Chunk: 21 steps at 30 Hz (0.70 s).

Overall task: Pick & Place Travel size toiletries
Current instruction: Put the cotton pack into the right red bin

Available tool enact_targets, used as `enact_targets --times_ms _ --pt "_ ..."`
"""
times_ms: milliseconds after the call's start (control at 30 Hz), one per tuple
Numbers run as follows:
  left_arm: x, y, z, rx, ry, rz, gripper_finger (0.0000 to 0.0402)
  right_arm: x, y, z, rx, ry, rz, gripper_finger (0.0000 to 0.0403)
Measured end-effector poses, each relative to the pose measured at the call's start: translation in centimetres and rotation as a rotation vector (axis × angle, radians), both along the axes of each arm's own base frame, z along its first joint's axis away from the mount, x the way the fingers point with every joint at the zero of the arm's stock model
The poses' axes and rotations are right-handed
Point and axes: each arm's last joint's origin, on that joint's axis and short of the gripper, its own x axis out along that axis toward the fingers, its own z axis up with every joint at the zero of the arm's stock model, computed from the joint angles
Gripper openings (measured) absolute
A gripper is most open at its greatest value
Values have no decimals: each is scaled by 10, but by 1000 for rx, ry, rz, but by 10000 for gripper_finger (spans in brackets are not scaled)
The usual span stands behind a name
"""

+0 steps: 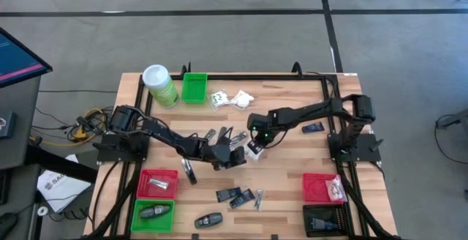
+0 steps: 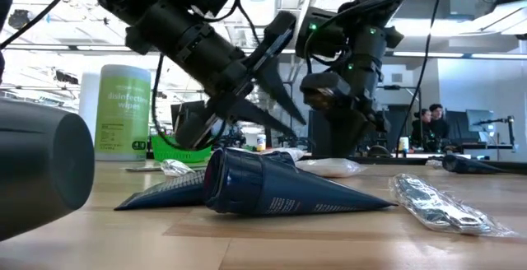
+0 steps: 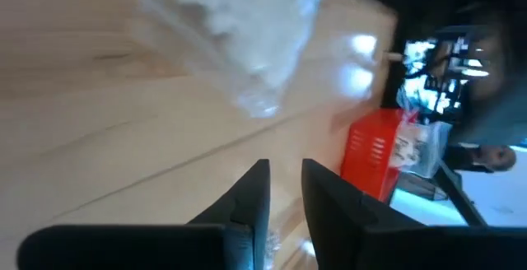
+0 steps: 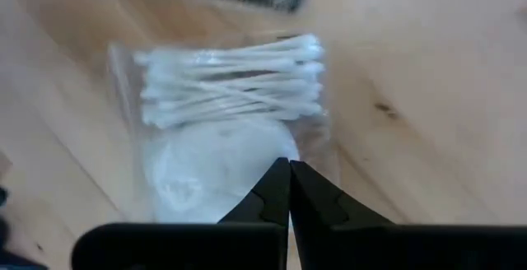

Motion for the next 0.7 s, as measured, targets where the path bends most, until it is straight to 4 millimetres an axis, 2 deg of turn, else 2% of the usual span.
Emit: enact_targets --times_ms 133,267,700 --pt "7 4 7 11 33 -44 92 2 1 -10 14 26 12 0" --pt "3 3 3 -13 202 -23 101 6 3 -16 64 20 -8 0" --pt "5 9 5 -3 183 52 102 14 7 -16 118 -51 -48 0"
